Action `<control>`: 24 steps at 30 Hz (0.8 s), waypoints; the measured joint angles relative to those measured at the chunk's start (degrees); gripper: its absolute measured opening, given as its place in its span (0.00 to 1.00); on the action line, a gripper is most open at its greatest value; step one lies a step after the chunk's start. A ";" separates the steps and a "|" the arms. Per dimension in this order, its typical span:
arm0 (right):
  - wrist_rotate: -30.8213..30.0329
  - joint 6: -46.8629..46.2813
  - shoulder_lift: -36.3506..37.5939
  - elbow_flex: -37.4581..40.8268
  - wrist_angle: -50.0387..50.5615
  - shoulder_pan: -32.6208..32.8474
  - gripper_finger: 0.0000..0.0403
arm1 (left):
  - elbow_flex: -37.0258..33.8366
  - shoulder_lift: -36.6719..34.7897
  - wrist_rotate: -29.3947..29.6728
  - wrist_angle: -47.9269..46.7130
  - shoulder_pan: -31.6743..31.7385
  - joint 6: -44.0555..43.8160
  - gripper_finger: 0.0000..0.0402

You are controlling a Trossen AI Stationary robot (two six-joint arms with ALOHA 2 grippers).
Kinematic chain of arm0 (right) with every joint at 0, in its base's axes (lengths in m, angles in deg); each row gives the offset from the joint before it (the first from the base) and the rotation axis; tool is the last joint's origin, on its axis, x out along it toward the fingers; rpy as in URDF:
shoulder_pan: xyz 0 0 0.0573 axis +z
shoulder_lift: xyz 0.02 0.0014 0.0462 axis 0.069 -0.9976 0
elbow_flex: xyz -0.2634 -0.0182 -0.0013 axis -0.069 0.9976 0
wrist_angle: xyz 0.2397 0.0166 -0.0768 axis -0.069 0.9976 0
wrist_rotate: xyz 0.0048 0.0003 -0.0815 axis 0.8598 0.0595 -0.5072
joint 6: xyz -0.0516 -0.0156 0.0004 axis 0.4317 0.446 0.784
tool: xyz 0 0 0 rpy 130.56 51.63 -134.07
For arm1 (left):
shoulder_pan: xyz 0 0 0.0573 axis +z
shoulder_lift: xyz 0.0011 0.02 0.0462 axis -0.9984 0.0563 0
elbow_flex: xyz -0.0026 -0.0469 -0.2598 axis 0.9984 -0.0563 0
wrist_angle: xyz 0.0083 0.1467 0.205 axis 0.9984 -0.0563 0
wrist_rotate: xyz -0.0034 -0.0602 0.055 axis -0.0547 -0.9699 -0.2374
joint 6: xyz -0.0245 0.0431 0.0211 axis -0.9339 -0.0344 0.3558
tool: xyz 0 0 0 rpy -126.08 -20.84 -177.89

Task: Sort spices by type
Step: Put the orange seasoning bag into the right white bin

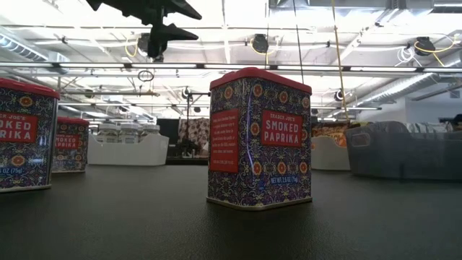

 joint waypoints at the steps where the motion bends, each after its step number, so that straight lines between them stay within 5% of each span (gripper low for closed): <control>1: 0.04 -2.82 0.77 -0.13 0.01 -0.33 0.00 | 0.00 0.00 -0.02 0.02 0.19 0.78 0.48; 7: -2.17 -19.48 5.87 -0.58 -3.55 -4.45 0.00 | 0.02 0.00 -2.57 0.02 3.86 8.28 0.48; 14: -15.58 -35.32 8.21 -0.63 -9.29 -11.97 0.00 | 0.02 0.00 -11.42 0.13 14.37 21.52 0.48; 19: -31.19 -44.92 8.21 -0.63 -18.74 -22.34 0.00 | 0.04 2.29 -21.62 3.03 21.17 23.55 0.48; 24: -34.95 -44.49 8.25 -3.93 -21.21 -35.28 0.00 | 0.07 6.53 -29.59 5.52 24.32 21.29 0.48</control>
